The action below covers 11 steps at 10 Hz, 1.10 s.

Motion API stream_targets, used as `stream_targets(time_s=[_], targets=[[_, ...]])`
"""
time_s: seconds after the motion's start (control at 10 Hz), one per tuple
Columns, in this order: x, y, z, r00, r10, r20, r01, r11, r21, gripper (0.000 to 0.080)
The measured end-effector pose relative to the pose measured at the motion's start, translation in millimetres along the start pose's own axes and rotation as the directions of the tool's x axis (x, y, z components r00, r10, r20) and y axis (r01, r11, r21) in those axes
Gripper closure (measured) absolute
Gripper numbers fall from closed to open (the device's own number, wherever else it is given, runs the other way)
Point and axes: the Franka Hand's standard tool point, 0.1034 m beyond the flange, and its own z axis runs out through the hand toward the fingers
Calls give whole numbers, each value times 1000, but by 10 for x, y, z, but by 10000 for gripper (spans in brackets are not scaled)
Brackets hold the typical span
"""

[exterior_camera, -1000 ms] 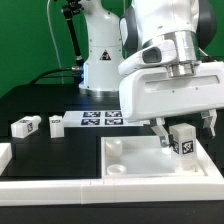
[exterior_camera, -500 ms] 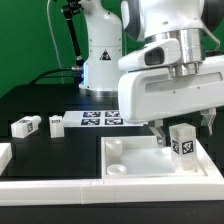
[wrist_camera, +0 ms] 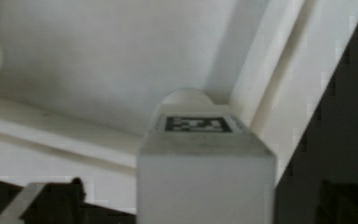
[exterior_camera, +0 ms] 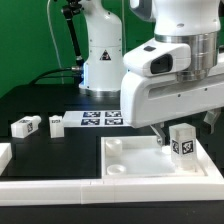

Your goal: Assemble square table

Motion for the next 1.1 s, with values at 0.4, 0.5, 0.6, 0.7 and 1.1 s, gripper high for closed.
stream_targets(time_s=[0.4, 0.5, 0.6, 0.7, 1.1], targets=[[-2, -20, 8, 988, 155, 1, -155, 988, 5, 509], [0, -31, 10, 976, 217, 2, -217, 976, 11, 509], [0, -36, 10, 967, 256, 3, -256, 967, 12, 509], [3, -48, 11, 941, 338, 4, -338, 941, 14, 509], [41, -41, 24, 759, 651, -12, -651, 759, 35, 509]])
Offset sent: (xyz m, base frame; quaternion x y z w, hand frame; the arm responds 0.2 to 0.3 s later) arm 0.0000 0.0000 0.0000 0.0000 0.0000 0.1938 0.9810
